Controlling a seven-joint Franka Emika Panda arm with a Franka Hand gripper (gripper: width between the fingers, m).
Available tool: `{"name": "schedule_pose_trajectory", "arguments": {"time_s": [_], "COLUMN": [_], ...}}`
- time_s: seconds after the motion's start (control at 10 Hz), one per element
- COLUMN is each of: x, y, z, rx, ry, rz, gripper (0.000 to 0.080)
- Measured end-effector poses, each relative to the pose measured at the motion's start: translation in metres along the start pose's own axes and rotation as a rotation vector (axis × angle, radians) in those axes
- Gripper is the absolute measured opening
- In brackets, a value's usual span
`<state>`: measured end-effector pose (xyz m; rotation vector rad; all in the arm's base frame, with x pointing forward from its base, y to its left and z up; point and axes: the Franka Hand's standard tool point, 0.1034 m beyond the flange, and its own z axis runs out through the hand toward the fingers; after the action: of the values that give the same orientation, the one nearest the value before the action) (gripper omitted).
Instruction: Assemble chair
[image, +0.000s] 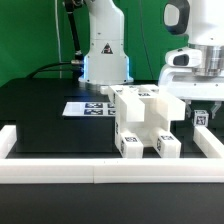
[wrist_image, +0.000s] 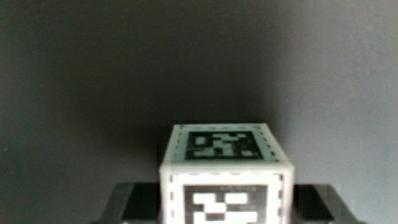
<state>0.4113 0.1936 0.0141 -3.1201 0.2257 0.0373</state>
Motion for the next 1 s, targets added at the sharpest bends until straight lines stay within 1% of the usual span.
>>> {"name": "schedule_pose_trajectory", "arguments": {"time_s": [0.1, 0.2, 0.3, 0.5, 0.7, 0.8, 1.0], "x": [0.002, 0.005, 0.010, 0.022, 0.038, 0.048, 0.045], "y": [-0.001, -0.001, 0.000, 0.007, 0.017, 0.023, 0.022], "z": [-0.006, -0.016, -0.033, -0.069, -0.091, -0.099, -0.094], "rx": [0.003, 0.008, 0.013, 0.026, 0.036, 0.040, 0.037], "ry": [0.001, 0.002, -0.001, -0.008, 0.001, 0.007, 0.005], "rz": [-0.001, -0.012, -0.028, -0.058, -0.083, -0.094, -0.093], "gripper": [0.0287, 0.0287, 0.0287, 0.0287, 0.0287, 0.0288, 0.0288]}}
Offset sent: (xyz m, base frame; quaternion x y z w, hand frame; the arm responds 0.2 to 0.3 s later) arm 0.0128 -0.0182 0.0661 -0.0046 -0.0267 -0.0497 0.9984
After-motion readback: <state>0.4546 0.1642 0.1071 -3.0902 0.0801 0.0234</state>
